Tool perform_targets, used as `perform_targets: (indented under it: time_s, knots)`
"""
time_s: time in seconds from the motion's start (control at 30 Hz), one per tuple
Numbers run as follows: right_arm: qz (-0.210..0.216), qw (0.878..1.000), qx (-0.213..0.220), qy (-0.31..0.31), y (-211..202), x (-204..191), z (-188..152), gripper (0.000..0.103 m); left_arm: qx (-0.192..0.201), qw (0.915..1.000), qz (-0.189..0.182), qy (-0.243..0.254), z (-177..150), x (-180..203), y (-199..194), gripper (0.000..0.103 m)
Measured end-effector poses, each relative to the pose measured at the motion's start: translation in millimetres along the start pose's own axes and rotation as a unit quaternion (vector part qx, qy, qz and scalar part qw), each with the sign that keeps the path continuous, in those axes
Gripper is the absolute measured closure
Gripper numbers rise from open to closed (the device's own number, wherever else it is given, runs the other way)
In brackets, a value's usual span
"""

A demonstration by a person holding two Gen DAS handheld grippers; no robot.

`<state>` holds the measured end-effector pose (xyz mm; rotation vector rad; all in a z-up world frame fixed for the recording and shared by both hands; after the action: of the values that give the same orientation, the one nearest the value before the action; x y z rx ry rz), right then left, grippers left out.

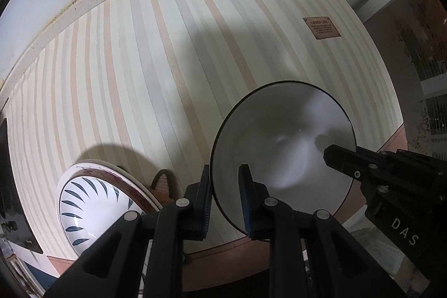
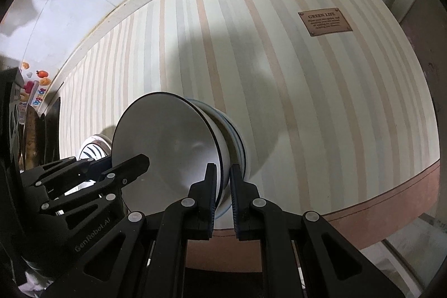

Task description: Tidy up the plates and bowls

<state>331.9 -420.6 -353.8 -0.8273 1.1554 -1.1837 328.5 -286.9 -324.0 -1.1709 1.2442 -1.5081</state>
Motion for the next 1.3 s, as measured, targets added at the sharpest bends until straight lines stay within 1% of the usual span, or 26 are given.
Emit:
perform_targets:
  time_s: [0.07, 0.23, 0.37, 0.53, 0.63, 0.73, 0.8, 0.83, 1.0, 1.17, 1.3]
  knots:
    - [-0.001, 1.000, -0.001, 0.001, 0, 0, 0, 0.091, -0.005, 1.0000, 0.002, 0.003, 1, -2, 0, 0.087]
    - [-0.001, 1.000, 0.004, 0.014, -4, 2, 0, 0.085, -0.008, 1.0000, 0.000, 0.001, 1, -3, 0, 0.086]
    - [-0.001, 1.000, 0.006, 0.015, -7, 1, -3, 0.085, -0.007, 1.0000, -0.002, -0.001, 1, -6, -7, 0.086]
    - [-0.009, 1.000, 0.020, 0.007, -23, -6, -8, 0.085, 0.026, 0.9996, -0.013, -0.002, -5, -11, -38, 0.086]
    - [-0.021, 0.999, 0.042, 0.002, -46, -16, -16, 0.085, 0.060, 0.9980, -0.018, 0.007, -16, -11, -67, 0.086]
    - [-0.038, 0.997, 0.070, -0.002, -74, -26, -27, 0.085, 0.085, 0.9960, -0.025, 0.012, -28, -15, -92, 0.086]
    - [-0.047, 0.995, 0.087, 0.000, -93, -31, -33, 0.085, 0.094, 0.9950, -0.032, 0.013, -36, -17, -106, 0.086]
    - [-0.052, 0.994, 0.094, -0.001, -101, -34, -37, 0.085, 0.101, 0.9945, -0.028, 0.008, -40, -18, -113, 0.086]
    - [-0.083, 0.988, 0.130, -0.009, -143, -51, -58, 0.085, 0.129, 0.9905, -0.043, 0.018, -59, -20, -146, 0.086]
    - [-0.098, 0.983, 0.153, -0.012, -172, -67, -79, 0.085, 0.148, 0.9870, -0.057, 0.024, -71, -19, -170, 0.086]
    - [-0.114, 0.979, 0.167, -0.014, -188, -76, -94, 0.085, 0.160, 0.9845, -0.065, 0.030, -78, -16, -182, 0.086]
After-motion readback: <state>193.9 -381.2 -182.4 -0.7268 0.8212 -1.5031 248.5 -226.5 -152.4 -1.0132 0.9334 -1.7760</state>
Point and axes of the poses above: each gripper's, at about its wrist camera, not at the fingertips, and y roughly the way its jaws point, x to its right, z to its top, the point moved 3 cm from there along y, roughly the way its jaws point, and after that the axes turned 14 degrees about -y, right-handed, at the moved point
